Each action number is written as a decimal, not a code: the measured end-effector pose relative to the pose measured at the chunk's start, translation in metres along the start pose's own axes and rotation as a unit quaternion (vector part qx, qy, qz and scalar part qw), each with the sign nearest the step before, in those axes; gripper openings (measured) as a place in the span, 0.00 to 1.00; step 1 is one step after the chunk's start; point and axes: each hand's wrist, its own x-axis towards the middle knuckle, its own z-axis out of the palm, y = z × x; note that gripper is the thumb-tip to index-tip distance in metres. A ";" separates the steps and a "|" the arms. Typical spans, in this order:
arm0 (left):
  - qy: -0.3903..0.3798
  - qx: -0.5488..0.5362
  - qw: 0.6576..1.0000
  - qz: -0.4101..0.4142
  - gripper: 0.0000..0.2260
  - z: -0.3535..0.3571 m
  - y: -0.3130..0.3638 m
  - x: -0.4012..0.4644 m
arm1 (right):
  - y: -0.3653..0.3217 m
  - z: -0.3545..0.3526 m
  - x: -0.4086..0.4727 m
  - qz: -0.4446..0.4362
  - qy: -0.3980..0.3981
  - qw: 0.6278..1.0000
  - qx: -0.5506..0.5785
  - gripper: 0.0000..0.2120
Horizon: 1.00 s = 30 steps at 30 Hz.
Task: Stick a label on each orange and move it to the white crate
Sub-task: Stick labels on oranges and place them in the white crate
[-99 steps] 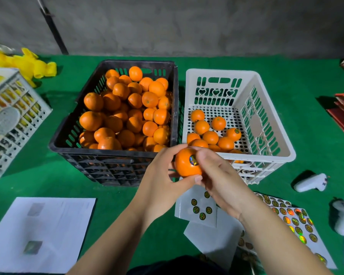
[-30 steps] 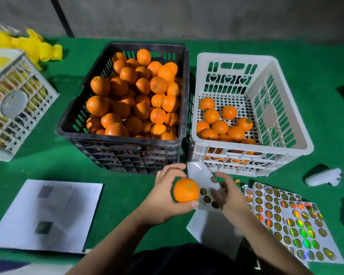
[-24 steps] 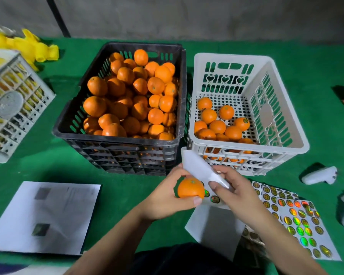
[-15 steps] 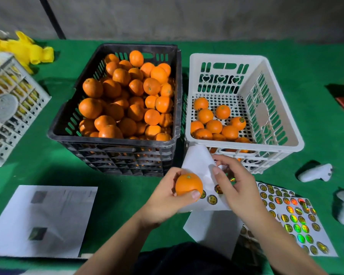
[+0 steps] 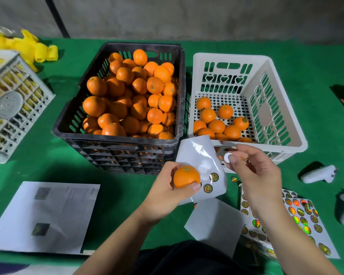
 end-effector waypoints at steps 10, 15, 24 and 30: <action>0.010 0.225 0.974 0.037 0.24 0.015 0.019 -0.008 | -0.017 0.023 -0.025 -0.295 -0.172 0.900 -0.270 0.03; 0.017 0.276 0.958 0.069 0.24 0.016 0.028 -0.009 | -0.010 0.019 -0.023 -0.351 -0.137 0.857 -0.352 0.11; 0.002 0.290 0.955 0.065 0.18 0.013 0.037 -0.010 | -0.006 0.009 -0.025 -0.262 -0.283 0.873 -0.299 0.18; -0.024 0.256 0.965 0.046 0.18 0.009 0.047 -0.011 | -0.007 0.003 -0.028 -0.258 -0.324 0.837 -0.359 0.27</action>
